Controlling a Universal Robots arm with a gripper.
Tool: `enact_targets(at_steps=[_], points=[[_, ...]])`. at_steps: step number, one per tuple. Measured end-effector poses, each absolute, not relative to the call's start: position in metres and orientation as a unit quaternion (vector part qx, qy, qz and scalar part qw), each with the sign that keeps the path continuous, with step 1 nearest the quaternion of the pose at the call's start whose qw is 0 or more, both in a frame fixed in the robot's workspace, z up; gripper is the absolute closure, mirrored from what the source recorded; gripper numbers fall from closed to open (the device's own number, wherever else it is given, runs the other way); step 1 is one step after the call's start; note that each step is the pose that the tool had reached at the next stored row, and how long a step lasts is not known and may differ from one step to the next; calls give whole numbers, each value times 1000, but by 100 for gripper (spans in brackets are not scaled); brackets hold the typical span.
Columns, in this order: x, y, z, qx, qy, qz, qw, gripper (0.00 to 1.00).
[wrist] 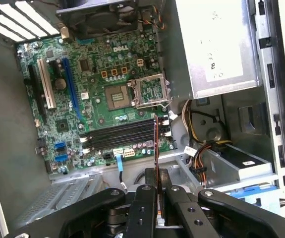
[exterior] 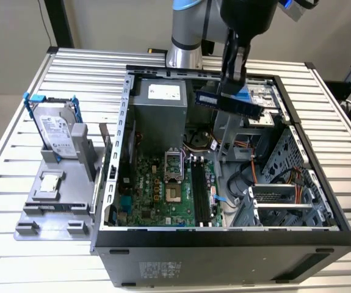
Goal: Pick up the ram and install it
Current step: 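Insert the ram into the slot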
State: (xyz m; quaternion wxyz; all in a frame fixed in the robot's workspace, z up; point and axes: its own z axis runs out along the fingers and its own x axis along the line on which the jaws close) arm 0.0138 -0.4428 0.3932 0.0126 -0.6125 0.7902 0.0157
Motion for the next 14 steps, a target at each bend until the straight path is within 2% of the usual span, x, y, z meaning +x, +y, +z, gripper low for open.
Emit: enact_targets(at_steps=[14], points=[[14, -443, 393, -513, 858, 14, 14, 100]])
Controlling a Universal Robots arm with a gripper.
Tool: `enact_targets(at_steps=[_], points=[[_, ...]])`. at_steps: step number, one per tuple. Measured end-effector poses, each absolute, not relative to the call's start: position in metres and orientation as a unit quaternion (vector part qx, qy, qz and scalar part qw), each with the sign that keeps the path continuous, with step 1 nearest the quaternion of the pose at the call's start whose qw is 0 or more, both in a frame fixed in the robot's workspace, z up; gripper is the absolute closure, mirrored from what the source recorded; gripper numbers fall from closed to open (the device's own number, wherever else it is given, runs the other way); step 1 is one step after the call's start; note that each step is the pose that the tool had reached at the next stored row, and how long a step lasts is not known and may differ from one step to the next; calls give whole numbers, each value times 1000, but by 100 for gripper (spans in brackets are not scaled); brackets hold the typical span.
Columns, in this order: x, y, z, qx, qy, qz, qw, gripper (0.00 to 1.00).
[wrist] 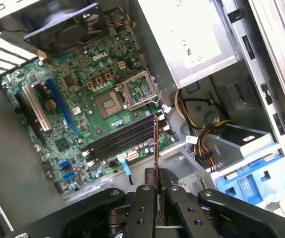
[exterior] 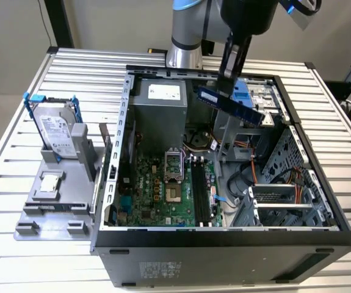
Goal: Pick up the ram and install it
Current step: 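Insert the ram into the slot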
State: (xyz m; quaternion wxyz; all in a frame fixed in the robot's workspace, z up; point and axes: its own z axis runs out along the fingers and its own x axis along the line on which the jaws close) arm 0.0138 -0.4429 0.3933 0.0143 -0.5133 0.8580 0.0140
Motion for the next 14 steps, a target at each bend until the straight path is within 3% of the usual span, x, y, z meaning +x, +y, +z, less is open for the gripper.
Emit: enact_targets(at_steps=[14], points=[[14, -443, 393, -414, 910, 12, 16, 100]])
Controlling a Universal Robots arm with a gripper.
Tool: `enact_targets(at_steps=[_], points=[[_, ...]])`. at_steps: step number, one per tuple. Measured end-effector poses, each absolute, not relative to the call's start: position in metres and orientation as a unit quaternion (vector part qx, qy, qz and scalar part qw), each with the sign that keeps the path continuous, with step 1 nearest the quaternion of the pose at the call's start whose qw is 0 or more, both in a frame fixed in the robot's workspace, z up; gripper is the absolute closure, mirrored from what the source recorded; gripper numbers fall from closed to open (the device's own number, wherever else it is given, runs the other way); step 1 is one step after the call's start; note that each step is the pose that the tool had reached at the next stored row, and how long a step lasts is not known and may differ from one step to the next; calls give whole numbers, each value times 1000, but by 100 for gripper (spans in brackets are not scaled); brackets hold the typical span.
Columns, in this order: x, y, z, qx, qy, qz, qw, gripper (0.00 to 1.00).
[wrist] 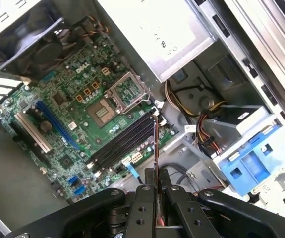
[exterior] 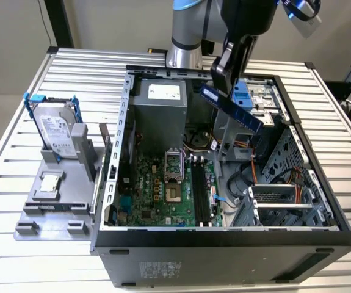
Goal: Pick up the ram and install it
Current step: 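Insert the ram into the slot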
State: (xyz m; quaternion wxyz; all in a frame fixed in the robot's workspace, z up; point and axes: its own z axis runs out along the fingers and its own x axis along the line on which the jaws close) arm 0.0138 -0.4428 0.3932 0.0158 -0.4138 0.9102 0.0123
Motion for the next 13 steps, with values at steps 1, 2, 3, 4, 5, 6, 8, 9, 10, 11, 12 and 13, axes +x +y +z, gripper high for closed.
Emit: enact_targets(at_steps=[1, 2, 3, 4, 5, 6, 8, 9, 10, 11, 12, 13], points=[[14, -443, 393, -406, 914, 12, 16, 100], [14, -443, 393, -399, 917, 12, 16, 100], [14, -443, 393, -392, 920, 12, 16, 100], [14, -443, 393, -384, 923, 12, 16, 100], [14, -443, 393, -376, 926, 12, 16, 100], [14, -443, 393, -368, 929, 12, 16, 100], [14, -443, 393, -351, 936, 11, 17, 100], [14, -443, 393, -343, 939, 11, 17, 100], [14, -443, 393, -334, 942, 11, 17, 100], [14, -443, 393, -326, 945, 11, 17, 100], [14, -443, 393, -317, 948, 11, 17, 100], [14, -443, 393, -309, 951, 10, 17, 100]])
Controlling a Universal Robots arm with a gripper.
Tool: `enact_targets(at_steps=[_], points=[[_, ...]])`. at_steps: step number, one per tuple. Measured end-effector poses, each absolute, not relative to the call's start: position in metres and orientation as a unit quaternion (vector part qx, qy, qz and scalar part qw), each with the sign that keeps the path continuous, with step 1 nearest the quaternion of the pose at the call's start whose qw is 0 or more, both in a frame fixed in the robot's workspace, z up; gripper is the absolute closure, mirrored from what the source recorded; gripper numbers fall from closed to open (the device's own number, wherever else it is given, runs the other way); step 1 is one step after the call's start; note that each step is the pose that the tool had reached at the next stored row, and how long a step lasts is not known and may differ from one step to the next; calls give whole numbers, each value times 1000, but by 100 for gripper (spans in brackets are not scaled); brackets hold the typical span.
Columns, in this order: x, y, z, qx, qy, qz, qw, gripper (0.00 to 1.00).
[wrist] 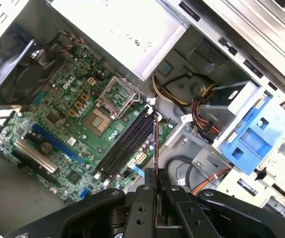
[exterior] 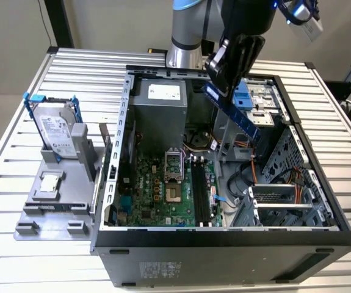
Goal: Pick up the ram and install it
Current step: 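Insert the ram into the slot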
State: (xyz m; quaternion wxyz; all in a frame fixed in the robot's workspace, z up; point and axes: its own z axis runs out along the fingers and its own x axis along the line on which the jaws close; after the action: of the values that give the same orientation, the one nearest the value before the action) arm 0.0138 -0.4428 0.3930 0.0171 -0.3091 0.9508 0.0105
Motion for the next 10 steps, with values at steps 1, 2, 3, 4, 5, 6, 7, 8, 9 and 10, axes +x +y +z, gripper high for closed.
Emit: enact_targets(at_steps=[1, 2, 3, 4, 5, 6, 7, 8, 9, 10], points=[[14, -443, 393, -300, 954, 10, 17, 100], [14, -443, 393, -292, 956, 10, 17, 100], [14, -443, 393, -283, 959, 10, 17, 100], [14, -443, 393, -274, 962, 10, 17, 100], [14, -443, 393, -265, 964, 10, 18, 100], [14, -443, 393, -257, 966, 10, 18, 100], [14, -443, 393, -248, 969, 9, 18, 100], [14, -443, 393, -239, 971, 9, 18, 100], [14, -443, 393, -230, 973, 9, 18, 100], [14, -443, 393, -221, 975, 9, 18, 100]])
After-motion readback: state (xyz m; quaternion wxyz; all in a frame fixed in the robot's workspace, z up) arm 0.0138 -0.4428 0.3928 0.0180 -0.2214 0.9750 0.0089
